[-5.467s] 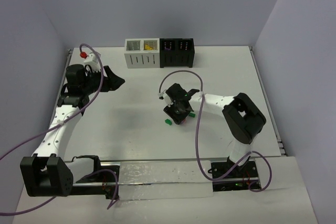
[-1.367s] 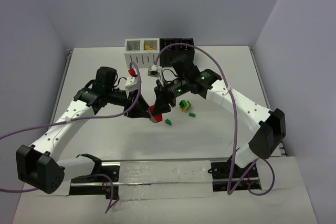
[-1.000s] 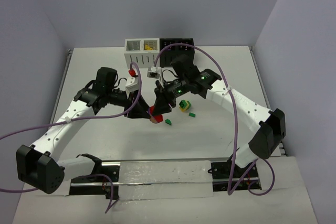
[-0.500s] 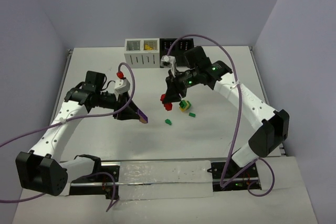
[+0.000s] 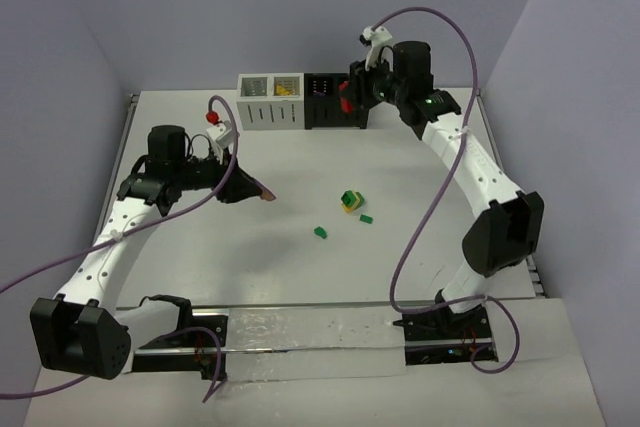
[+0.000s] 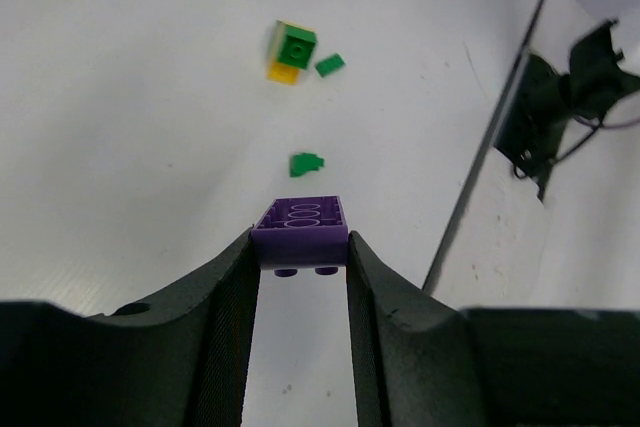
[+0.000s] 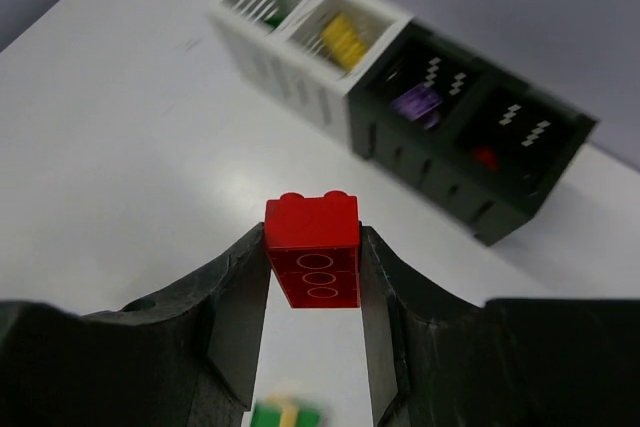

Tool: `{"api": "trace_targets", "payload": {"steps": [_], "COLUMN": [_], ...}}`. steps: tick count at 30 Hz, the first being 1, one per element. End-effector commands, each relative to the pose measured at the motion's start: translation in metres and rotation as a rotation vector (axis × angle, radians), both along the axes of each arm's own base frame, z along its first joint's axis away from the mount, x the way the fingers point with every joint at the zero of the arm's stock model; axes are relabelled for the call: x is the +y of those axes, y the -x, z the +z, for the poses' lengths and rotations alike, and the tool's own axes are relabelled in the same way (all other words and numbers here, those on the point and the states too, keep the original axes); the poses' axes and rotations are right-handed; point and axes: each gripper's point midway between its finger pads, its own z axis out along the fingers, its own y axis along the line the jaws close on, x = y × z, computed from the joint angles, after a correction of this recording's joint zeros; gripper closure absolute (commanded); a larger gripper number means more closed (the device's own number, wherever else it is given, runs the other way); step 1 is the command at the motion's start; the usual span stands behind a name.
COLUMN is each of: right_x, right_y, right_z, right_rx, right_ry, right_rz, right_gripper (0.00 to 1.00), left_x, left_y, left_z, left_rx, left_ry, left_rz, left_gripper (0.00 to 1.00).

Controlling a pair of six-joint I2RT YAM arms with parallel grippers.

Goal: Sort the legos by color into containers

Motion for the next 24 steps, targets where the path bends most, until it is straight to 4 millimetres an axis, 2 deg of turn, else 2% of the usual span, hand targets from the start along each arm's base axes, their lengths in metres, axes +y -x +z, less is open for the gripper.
{"api": "trace_targets", "payload": {"steps": [1, 2, 4, 5, 6, 9, 18, 24], "right_x": [-0.030, -0.037, -0.043, -0.043, -0.044, -0.045, -0.038, -0.032], "right_y": [-0.073, -0.089, -0.106, -0.116, -0.122, -0.139, -0.174, -0.190], "right_z": [0.052, 0.049, 0.031, 0.031, 0.034, 0.021, -0.009, -0.033], "right_rx": [-0.213, -0.224, -0.196, -0.213, -0.223, -0.206, -0.181, -0.145], "right_ry": [-0.109, -0.117, -0.125, -0.143, -0.160, -0.176, -0.210, -0.215], "right_rz": [-0.282, -0.334, -0.378, -0.390, -0.392, -0.409, -0.382, -0.381], "right_gripper": [1.00, 1.00, 1.00, 1.00, 1.00, 1.00, 1.00, 0.95], "left_x": [0.008, 0.012, 0.016, 0.018, 0.020, 0.024, 0.027, 0.030], "left_y": [-0.043, -0.047, -0.053, -0.056, -0.058, -0.066, -0.084, -0.097], "left_z": [0.049, 0.051, 0.051, 0.052, 0.053, 0.055, 0.065, 0.068], "left_rx": [-0.104, -0.107, -0.104, -0.109, -0.108, -0.111, -0.118, -0.126], "left_ry": [0.061, 0.060, 0.056, 0.057, 0.059, 0.061, 0.074, 0.066], "left_rz": [0.216, 0.247, 0.280, 0.299, 0.313, 0.345, 0.398, 0.433], "left_gripper": [1.00, 1.00, 1.00, 1.00, 1.00, 1.00, 1.00, 1.00]}}
